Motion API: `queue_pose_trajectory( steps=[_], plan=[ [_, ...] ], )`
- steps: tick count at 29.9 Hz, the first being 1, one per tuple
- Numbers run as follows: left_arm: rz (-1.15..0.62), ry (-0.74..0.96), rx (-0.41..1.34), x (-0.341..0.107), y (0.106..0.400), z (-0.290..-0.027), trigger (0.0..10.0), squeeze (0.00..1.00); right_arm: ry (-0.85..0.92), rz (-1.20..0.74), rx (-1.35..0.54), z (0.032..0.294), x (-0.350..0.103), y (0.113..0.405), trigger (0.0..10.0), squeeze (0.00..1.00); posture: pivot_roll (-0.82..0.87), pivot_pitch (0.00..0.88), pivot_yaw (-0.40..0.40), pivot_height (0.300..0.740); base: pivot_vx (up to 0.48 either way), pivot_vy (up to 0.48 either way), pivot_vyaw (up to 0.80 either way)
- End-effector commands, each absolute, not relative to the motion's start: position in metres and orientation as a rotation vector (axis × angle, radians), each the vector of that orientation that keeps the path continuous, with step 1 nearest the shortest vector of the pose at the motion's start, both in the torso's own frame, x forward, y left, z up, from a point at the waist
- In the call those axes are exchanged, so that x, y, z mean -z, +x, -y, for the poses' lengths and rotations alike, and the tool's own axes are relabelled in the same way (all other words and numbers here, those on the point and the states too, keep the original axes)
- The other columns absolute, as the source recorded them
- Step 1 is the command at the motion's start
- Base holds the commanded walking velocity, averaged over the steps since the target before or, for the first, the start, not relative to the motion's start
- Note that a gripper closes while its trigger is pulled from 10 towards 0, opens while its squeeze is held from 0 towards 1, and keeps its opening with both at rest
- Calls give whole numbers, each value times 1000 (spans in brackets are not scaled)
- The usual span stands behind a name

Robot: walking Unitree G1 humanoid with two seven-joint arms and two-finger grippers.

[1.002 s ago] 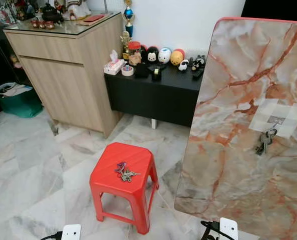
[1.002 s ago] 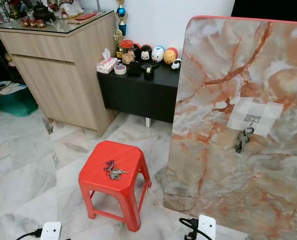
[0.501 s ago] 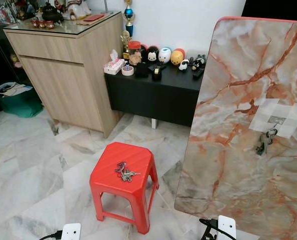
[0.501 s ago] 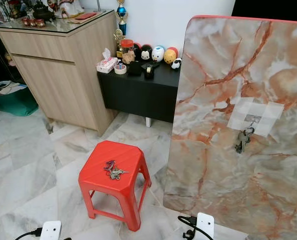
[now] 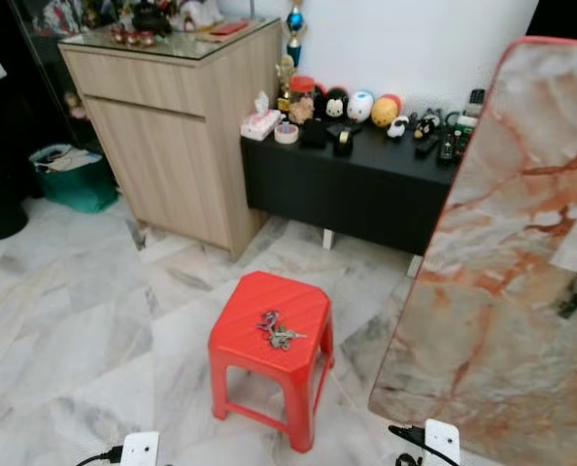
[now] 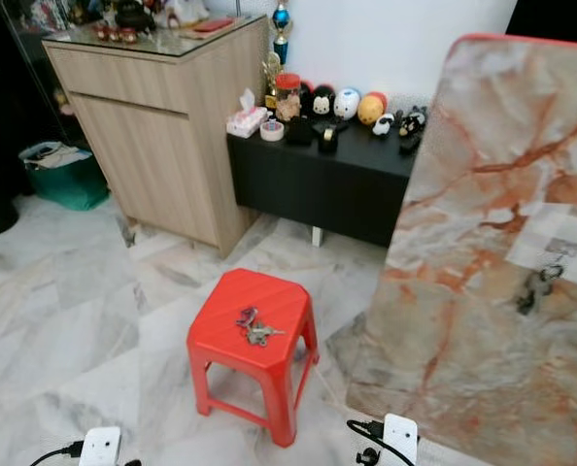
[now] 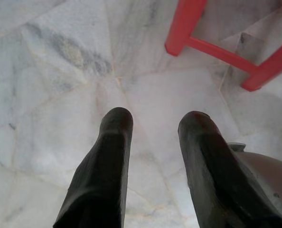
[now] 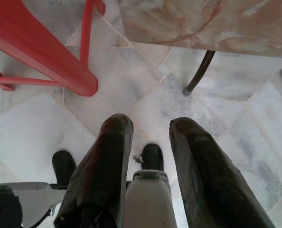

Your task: Hang keys on a hook

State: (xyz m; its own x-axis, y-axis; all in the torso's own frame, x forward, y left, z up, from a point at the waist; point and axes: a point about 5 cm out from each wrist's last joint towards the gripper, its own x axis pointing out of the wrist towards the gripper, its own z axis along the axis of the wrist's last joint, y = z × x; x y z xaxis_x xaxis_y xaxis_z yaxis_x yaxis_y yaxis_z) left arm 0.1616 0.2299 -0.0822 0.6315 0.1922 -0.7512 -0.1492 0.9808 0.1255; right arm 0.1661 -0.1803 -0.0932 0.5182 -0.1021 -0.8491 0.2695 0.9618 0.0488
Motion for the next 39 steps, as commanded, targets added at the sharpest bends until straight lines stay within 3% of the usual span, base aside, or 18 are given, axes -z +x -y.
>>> queue_pose_trajectory(
  steps=[1,33,39],
  plan=[
    [-881,41,-212,83,159,-233,10000,0,173,-1002,226,180,93,166,10000,0,-12,14,10,740,0,480,0],
    [-880,39,-214,83,158,-233,10000,0,161,-989,247,180,92,169,10000,0,-4,14,9,740,0,480,0],
    [-877,46,-211,83,158,-233,10000,0,162,-988,245,179,92,169,10000,0,-4,14,9,740,0,60,0]
  ],
)
